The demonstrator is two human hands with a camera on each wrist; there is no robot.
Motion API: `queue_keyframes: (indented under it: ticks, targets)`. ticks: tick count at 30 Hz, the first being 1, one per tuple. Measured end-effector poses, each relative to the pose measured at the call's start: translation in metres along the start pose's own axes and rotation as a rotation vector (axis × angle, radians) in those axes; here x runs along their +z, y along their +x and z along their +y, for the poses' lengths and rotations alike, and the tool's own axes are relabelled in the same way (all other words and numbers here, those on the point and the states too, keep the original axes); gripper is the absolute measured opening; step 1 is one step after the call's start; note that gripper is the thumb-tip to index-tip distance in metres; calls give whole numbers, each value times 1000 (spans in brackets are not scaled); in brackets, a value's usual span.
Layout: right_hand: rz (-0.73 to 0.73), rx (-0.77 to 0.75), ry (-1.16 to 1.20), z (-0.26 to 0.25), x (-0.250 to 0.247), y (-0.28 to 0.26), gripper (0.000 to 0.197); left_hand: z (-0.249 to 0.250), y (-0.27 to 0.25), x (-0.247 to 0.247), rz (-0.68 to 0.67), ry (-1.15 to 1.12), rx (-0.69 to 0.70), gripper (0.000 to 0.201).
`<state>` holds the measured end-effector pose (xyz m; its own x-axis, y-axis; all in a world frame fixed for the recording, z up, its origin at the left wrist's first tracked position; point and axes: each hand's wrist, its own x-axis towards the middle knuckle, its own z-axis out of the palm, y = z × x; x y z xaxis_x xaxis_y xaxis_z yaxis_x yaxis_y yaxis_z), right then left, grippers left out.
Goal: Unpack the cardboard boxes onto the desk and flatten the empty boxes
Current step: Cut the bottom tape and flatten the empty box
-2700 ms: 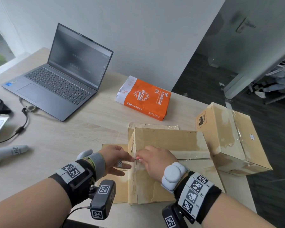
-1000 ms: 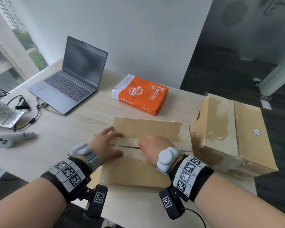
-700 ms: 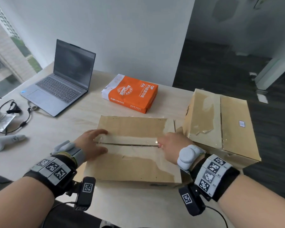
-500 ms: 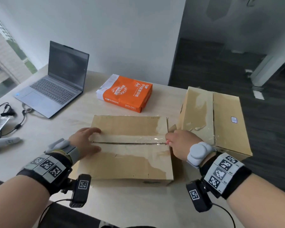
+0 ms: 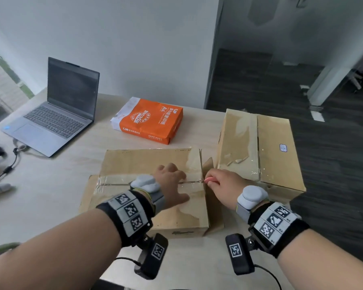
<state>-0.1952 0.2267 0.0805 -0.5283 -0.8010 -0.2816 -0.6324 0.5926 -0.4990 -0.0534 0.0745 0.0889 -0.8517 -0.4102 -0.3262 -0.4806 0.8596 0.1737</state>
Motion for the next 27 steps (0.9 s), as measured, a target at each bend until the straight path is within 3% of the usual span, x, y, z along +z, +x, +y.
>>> queue_keyframes:
  ticks: [5,13,17,21,27]
  targets:
    - [140,52,275,16,15,-12,7,17,-5,18,-13,137,-30,87]
    - [220,-9,440,11,30,-17,6,12,-12,28,38,70,0,95]
    - [211,8,370,6,30,-19,8,-2,-16,29,79,33,-26,99]
    - [155,-62,227,2,22,-15,7,-17,-19,27,89,7,-115,99]
    - [97,-156,124,-20,11,8,20,-31,-18,27,102,-55,-142,95]
